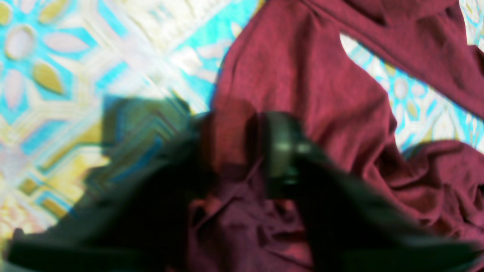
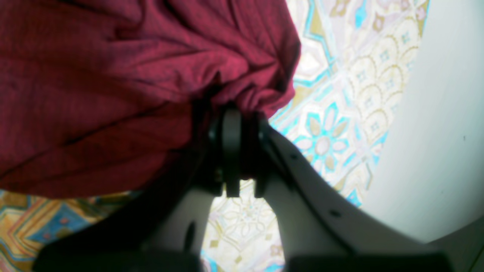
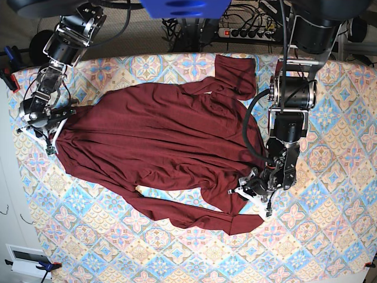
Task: Layout the t-shirt on the table in an organized manner, then fold the t-shirt properly
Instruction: 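Grasp the shirt hem with the left gripper near the sleeve, then pull the shirt hem with the left gripper away from the right gripper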
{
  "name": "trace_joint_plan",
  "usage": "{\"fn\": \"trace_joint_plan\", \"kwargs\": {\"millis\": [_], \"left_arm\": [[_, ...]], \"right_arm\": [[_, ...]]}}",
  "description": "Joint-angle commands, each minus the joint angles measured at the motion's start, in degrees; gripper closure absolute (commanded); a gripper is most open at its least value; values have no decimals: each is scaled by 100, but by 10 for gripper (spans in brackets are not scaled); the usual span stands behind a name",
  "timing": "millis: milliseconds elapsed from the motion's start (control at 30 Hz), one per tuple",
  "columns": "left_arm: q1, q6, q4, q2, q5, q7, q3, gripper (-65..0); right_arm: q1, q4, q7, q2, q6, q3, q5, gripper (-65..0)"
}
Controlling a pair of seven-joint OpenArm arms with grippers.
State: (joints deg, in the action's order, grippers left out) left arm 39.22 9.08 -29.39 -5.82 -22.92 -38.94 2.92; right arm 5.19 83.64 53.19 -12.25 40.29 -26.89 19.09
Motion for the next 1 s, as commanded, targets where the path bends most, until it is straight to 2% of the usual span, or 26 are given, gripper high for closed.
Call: {"fn": "trace_joint_plan", "kwargs": {"millis": [0,33,67,167,233,367,500,600,833,967], "left_arm": [[170,46,-81,-2,-7,-23,12,-74],[170,28,-81,-11,-7,-14,12,-5],[170,-7,-81,-29,-7,-14,12,0],[188,-16,-90,-292,-34,65,-24,0],[196,-69,-90,-512,-34,338,-32,0],[196,-455,-90,-1057,-51,637,-32,0],[196,-464,-90,-1505,-51,760,-32,0],[196,-464,-90,-1787,-60,769,-32,0],[205,-535,-81,-2226,-60,1173,-32,0],[337,-535,-72,-2288,-34,1164,-24,0]], "right_arm": [[101,116,-57,-107,-29,-14,3,-3],[101,124,-57,-107,-29,-14,3,-3],[101,124,-57,-107,-29,-14,3,-3],[92,300,-31,-107,-29,-14,3,-3],[92,414,-22,-107,-29,-14,3,-3],[92,450,-22,-107,-29,-14,3,-3],[92,450,-22,-107,-29,4,3,-3],[92,450,-22,-107,-29,329,3,-3],[83,458,-22,-107,-29,681,3,-4],[-251,502,-22,-107,-29,857,3,-4]]}}
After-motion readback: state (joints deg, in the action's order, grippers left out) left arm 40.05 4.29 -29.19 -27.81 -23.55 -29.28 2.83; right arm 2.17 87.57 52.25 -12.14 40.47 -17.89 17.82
